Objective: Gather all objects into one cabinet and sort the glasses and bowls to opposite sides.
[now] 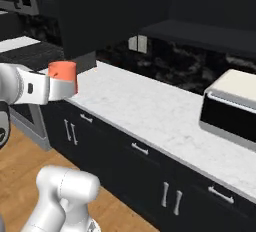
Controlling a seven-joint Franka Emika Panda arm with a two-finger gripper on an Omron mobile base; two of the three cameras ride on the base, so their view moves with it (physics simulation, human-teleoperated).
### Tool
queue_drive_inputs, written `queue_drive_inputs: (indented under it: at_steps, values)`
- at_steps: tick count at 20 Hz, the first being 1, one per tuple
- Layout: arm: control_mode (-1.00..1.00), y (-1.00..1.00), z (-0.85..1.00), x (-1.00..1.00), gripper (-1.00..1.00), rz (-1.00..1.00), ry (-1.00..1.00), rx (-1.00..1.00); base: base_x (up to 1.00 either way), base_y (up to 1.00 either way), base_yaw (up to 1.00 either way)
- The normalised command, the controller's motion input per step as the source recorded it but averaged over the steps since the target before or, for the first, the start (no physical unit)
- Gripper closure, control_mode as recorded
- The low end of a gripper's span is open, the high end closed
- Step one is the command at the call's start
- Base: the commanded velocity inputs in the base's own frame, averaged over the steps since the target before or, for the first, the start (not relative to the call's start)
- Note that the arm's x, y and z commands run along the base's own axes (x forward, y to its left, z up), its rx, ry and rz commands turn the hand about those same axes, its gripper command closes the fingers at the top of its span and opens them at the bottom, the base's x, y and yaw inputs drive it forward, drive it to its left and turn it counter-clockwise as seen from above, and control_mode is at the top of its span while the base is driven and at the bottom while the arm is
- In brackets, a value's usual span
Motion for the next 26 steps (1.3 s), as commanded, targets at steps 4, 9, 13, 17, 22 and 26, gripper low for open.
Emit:
queue_drive_inputs:
  at_steps: [4,9,13,17,22,26]
  values:
    - [1.00,0.00,0.00,0.00,1.00,0.00,0.00,0.00,-0.09,0.00,0.83]
    - [1.00,0.00,0.00,0.00,1.00,0.00,0.00,0.00,-0.01,0.00,0.93]
    - [1.00,0.00,0.00,0.00,1.00,0.00,0.00,0.00,0.00,0.00,0.97]
    - [1.00,0.00,0.00,0.00,1.00,0.00,0.00,0.00,0.00,0.00,0.97]
    - [1.00,0.00,0.00,0.00,1.00,0.00,0.00,0.00,0.00,0.00,0.97]
    - [1.00,0.00,0.00,0.00,1.00,0.00,0.00,0.00,0.00,0.00,0.97]
